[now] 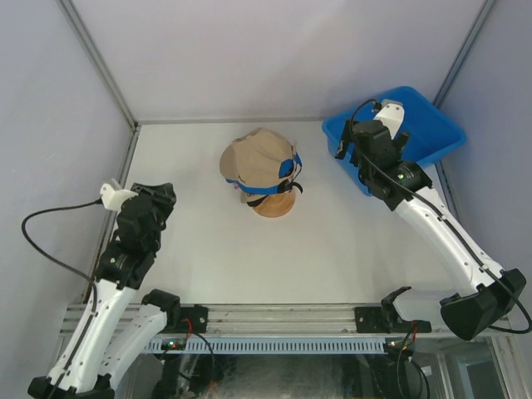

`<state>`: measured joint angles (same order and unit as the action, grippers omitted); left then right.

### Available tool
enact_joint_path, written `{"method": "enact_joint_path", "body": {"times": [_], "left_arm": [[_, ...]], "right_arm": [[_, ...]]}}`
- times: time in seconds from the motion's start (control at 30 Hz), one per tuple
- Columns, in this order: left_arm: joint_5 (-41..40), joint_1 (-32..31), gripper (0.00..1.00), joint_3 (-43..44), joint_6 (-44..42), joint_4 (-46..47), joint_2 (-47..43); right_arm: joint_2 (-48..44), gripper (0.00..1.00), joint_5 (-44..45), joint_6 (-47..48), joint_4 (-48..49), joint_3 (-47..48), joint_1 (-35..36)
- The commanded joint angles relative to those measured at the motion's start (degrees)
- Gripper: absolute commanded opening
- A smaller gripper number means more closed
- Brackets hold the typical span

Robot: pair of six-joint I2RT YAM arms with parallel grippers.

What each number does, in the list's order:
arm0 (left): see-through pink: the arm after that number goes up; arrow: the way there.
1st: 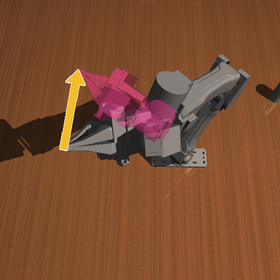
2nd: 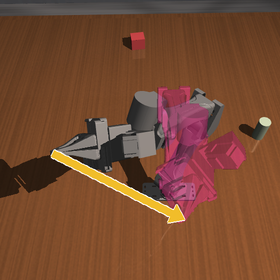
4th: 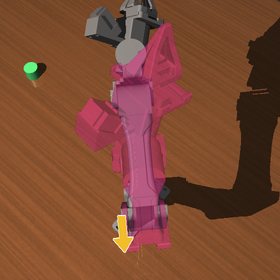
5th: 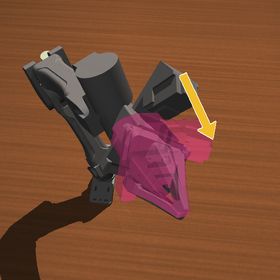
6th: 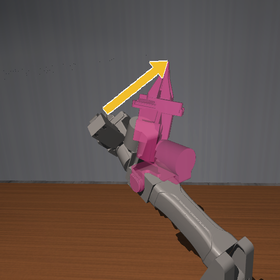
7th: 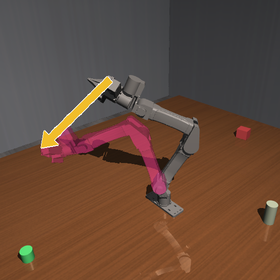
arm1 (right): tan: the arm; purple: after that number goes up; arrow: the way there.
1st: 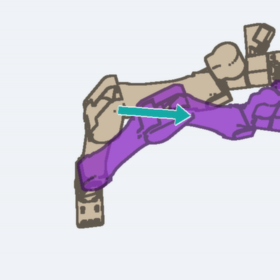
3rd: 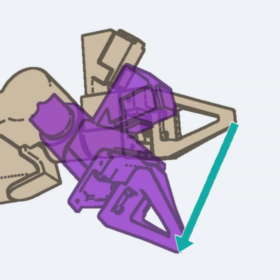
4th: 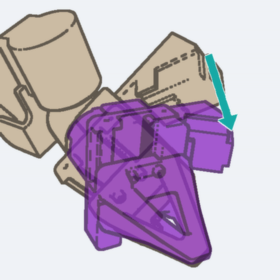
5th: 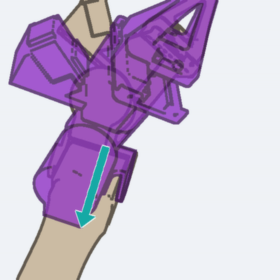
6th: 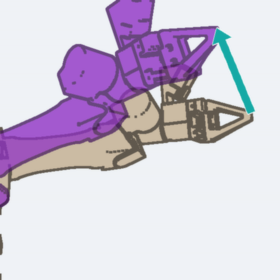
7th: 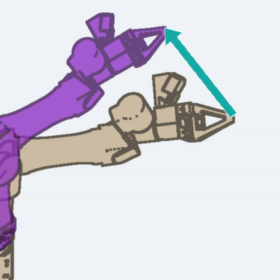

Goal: Stack the hats
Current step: Reset both arms

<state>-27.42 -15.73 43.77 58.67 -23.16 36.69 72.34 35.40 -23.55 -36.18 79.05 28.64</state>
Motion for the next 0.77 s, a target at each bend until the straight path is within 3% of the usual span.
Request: {"method": "enact_joint_path", "body": {"times": [0.0, 0.3, 0.73], "left_arm": [[-13.69, -5.56, 0.40, 0.29, -4.06, -8.78, -4.98], [-25.16, -16.43, 0.40, 1.10, -4.23, -17.76, -8.59], [-30.03, -18.13, 0.43, -0.26, -7.94, -20.17, -10.48]], "right_arm": [[-1.05, 0.98, 9.48, -6.44, -5.48, -0.47, 0.28], [-9.12, 0.98, 8.87, -7.48, -5.78, -8.08, -0.70], [-17.17, 0.98, 5.97, -7.47, -1.21, -16.97, -2.36]]}}
